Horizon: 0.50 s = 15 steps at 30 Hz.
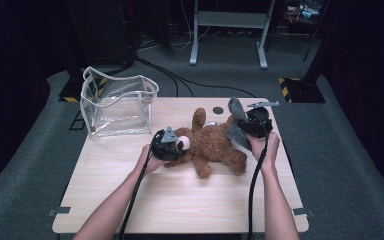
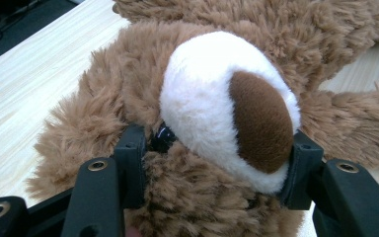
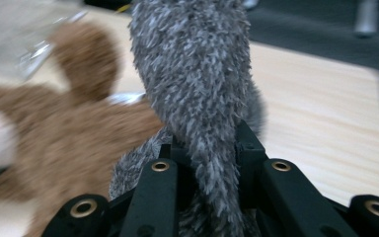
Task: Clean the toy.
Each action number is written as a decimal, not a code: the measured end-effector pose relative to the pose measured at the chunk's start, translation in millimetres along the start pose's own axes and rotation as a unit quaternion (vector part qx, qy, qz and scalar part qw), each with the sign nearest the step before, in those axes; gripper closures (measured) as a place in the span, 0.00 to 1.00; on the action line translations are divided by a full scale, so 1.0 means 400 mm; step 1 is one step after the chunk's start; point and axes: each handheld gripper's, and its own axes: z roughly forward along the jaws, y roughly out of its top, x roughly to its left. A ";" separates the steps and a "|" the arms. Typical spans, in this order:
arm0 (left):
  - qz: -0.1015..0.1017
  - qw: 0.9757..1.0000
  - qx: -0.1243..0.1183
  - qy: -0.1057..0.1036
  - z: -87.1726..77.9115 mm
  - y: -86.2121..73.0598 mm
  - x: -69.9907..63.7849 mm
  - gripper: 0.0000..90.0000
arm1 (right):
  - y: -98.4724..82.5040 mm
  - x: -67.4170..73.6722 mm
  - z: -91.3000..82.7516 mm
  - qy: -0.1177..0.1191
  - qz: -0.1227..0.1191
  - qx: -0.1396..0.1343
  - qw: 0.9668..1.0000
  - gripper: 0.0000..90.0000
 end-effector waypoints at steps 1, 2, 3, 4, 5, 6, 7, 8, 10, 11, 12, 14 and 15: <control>-0.001 1.000 -0.002 0.000 0.000 0.000 0.000 0.48 | -0.003 0.013 0.013 0.007 -0.004 0.010 1.000 0.85; 0.002 1.000 0.002 0.000 -0.001 0.000 0.000 0.48 | -0.005 0.021 0.028 0.013 -0.013 0.019 1.000 0.85; 0.002 1.000 0.002 0.000 -0.001 0.000 0.000 0.48 | -0.009 0.027 0.047 0.020 -0.016 0.027 0.999 0.85; 0.000 1.000 0.000 0.000 0.000 0.000 0.000 0.48 | -0.012 0.031 0.066 0.023 -0.019 0.039 0.999 0.85; 0.000 1.000 0.000 0.000 0.000 0.000 0.000 0.48 | -0.014 0.032 0.086 0.025 -0.021 0.052 0.998 0.85; 0.000 1.000 0.000 0.000 0.000 0.000 0.000 0.48 | -0.016 0.033 0.103 0.020 -0.020 0.062 0.998 0.85; -0.001 1.000 0.001 0.000 0.000 0.000 0.000 0.48 | -0.017 0.031 0.117 0.016 -0.023 0.068 0.997 0.85; -0.002 1.000 0.000 0.000 0.000 0.000 0.001 0.48 | -0.016 0.027 0.126 0.012 -0.020 0.071 0.997 0.85; -0.004 1.000 0.001 0.001 0.001 0.001 0.001 0.48 | -0.013 0.017 0.140 -0.002 -0.016 0.080 0.997 0.85; -0.004 1.000 -0.001 0.001 0.001 0.001 0.001 0.48 | -0.011 0.011 0.148 -0.022 -0.021 0.084 0.996 0.85; -0.004 1.000 -0.001 0.001 0.001 0.001 0.001 0.48 | -0.010 0.006 0.152 -0.037 -0.025 0.091 0.995 0.85; -0.003 1.000 0.001 0.000 0.000 0.001 0.001 0.48 | -0.007 -0.020 0.160 -0.070 -0.016 0.101 0.992 0.85; -0.001 1.000 0.001 0.000 0.000 0.001 0.002 0.48 | -0.006 -0.032 0.160 -0.081 -0.005 0.106 0.991 0.85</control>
